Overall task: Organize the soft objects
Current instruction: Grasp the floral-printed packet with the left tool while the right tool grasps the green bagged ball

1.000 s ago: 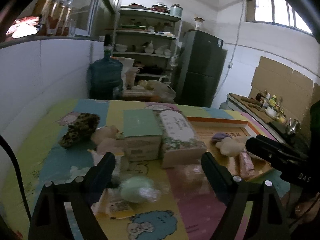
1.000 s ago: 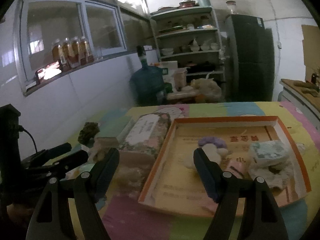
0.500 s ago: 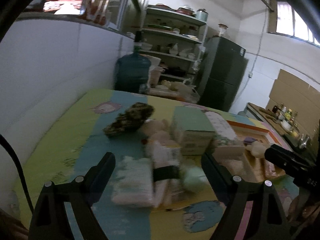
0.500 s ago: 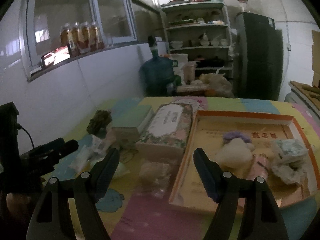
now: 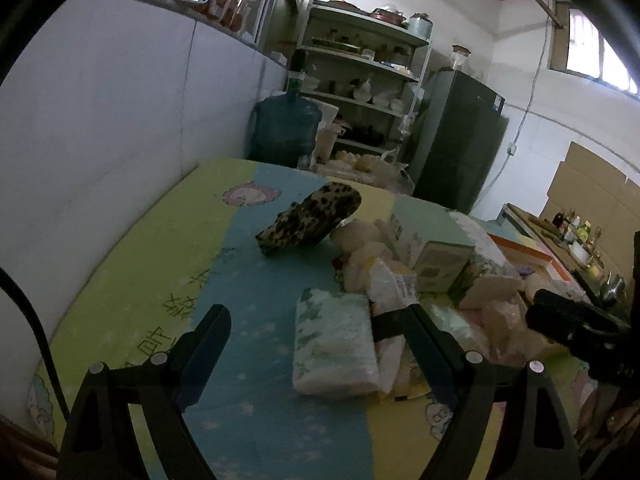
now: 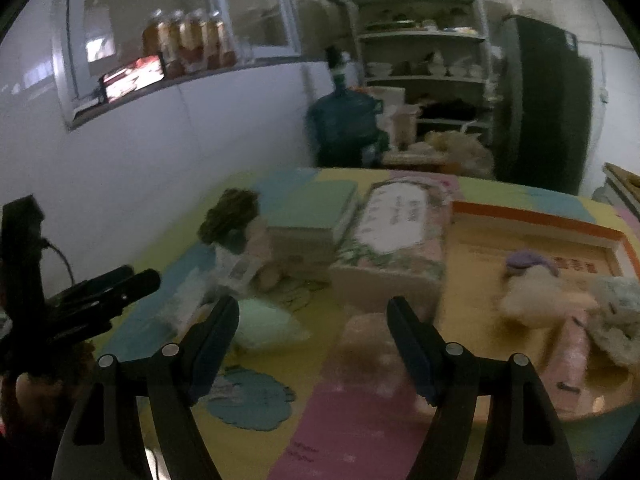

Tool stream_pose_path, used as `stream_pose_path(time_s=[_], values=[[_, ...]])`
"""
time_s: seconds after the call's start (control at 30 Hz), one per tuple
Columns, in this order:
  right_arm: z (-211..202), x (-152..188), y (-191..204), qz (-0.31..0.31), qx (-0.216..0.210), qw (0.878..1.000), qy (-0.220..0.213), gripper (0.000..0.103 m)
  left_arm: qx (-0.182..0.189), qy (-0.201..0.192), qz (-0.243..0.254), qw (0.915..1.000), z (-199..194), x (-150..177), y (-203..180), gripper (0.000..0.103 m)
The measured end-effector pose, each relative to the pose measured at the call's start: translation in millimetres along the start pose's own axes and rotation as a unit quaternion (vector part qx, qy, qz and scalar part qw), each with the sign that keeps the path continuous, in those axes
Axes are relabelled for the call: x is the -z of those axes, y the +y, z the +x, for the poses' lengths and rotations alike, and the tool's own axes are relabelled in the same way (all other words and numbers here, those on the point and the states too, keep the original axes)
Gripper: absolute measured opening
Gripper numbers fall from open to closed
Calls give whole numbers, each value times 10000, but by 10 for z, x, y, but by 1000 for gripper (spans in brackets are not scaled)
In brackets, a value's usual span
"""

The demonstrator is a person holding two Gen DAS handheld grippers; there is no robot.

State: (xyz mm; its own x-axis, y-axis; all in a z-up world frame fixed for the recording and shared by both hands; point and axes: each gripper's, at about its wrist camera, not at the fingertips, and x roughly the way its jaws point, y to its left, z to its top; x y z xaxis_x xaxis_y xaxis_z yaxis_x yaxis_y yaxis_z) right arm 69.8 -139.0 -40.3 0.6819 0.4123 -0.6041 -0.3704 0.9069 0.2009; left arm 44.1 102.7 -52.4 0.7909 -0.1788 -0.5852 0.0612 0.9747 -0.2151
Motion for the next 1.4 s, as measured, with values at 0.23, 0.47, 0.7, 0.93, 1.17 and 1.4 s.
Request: stream_pose_path(time_s=[0.23,0.47,0.7,0.93,1.17,1.4], values=[[259,67,311,-602,-229,9971,416,78,2,100,-63,9999,66,34,106,88],[452,76,432,-921,-249,9936,605,78,39,189,-41,9998,112,68,134,88],[616,78,454,-1169,-173,9897,806,78,73,275,6,9996,174,70,149,88],[762,33,418,-1219,-147,9876,976,62,88,410,66,9991,293,68,163,88],[724,-39,254,-781,-295,9927,872,47,154,606,151,9979,425,72,112,88],[589,-81,186,-442,-421,9962,619,46,-20,785,358,9963,561,78,3,88]])
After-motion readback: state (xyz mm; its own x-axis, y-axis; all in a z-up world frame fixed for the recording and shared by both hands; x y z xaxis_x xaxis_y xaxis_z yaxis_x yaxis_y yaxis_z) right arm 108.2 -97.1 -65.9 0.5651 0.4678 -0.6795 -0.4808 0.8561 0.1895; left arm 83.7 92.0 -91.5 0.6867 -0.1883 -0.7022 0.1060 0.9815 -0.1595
